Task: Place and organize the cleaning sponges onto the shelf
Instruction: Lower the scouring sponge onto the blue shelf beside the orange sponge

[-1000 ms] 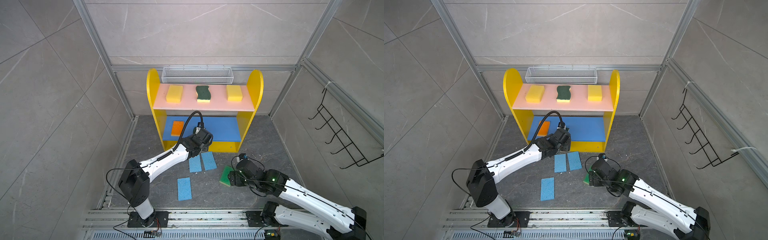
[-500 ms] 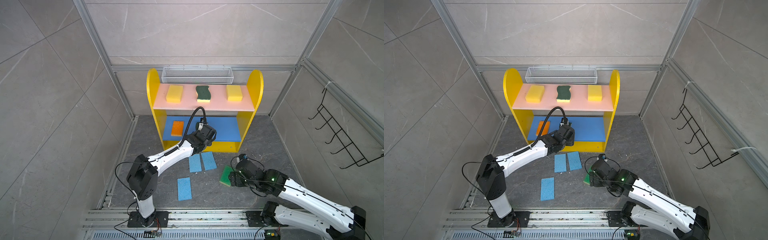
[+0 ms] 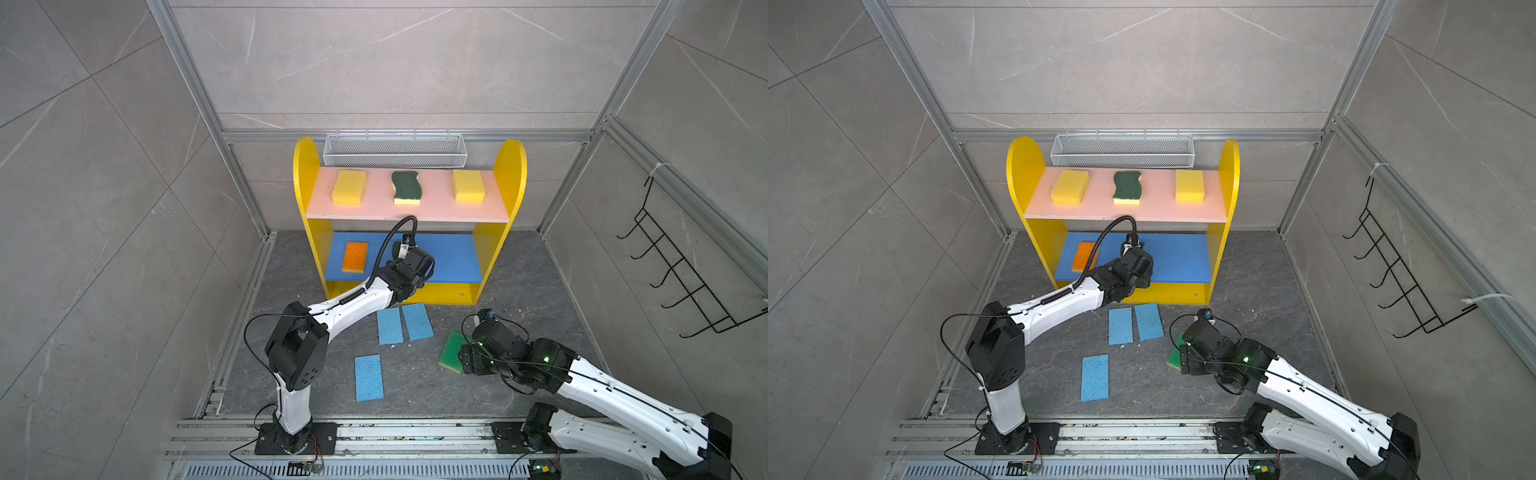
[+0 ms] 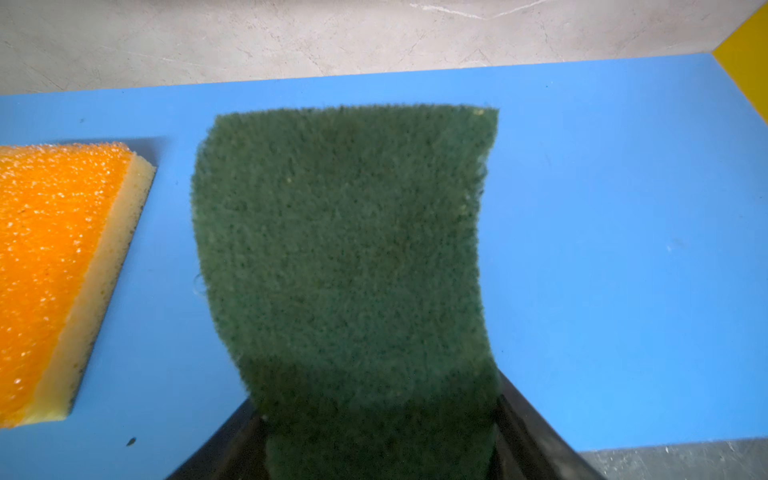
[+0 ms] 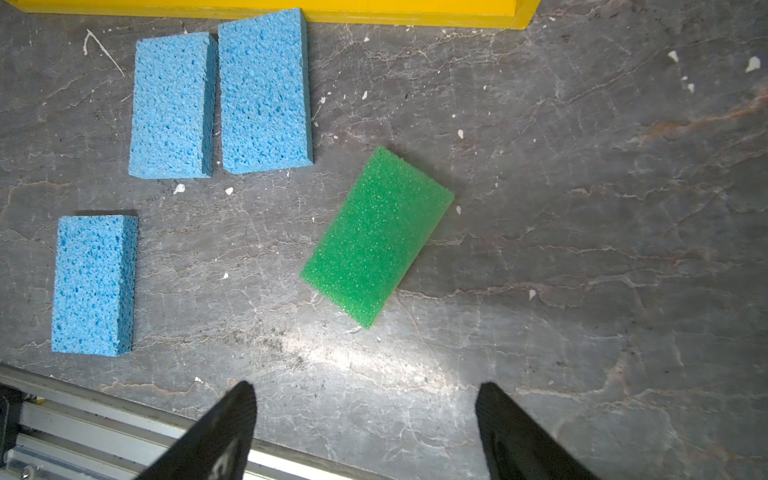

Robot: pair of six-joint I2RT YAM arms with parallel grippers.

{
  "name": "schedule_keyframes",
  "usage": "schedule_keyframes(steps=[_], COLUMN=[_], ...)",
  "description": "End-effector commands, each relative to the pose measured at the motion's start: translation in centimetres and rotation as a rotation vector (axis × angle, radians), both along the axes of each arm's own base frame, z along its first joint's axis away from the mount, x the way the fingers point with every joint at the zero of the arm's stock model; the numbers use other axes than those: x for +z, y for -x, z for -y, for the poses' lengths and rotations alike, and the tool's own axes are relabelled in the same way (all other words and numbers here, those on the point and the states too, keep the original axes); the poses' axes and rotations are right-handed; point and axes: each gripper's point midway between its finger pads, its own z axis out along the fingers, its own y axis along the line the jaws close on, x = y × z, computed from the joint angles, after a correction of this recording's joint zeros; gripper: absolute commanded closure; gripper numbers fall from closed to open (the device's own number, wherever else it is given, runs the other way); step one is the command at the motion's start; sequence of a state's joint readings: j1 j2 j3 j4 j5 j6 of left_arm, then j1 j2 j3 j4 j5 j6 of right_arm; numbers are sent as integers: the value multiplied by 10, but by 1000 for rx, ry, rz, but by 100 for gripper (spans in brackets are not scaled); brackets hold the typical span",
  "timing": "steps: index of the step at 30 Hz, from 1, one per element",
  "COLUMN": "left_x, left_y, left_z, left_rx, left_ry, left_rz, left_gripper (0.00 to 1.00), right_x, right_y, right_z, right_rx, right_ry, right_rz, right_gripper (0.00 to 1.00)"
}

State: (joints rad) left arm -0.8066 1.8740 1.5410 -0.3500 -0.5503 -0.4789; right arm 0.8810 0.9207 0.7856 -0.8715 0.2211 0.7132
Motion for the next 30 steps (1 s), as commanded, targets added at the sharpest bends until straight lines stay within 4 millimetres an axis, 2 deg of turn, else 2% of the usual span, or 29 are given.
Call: schedule_keyframes(steps=[1, 16, 30], left_x=[24, 9, 3], left_y=[-20, -38, -49], left_z=[-1, -7, -11], left_rx=[47, 113, 141], left_ry=[42, 78, 82], left_rz=[76, 84, 84], left_gripper=[30, 30, 27], right_x=[9, 4, 2], right_y=[-3, -4, -4], right_z=[4, 0, -2], right_rx=[-2, 3, 5], right_ry=[16, 25, 29], right_rz=[21, 3, -11], right_gripper=[15, 15, 15])
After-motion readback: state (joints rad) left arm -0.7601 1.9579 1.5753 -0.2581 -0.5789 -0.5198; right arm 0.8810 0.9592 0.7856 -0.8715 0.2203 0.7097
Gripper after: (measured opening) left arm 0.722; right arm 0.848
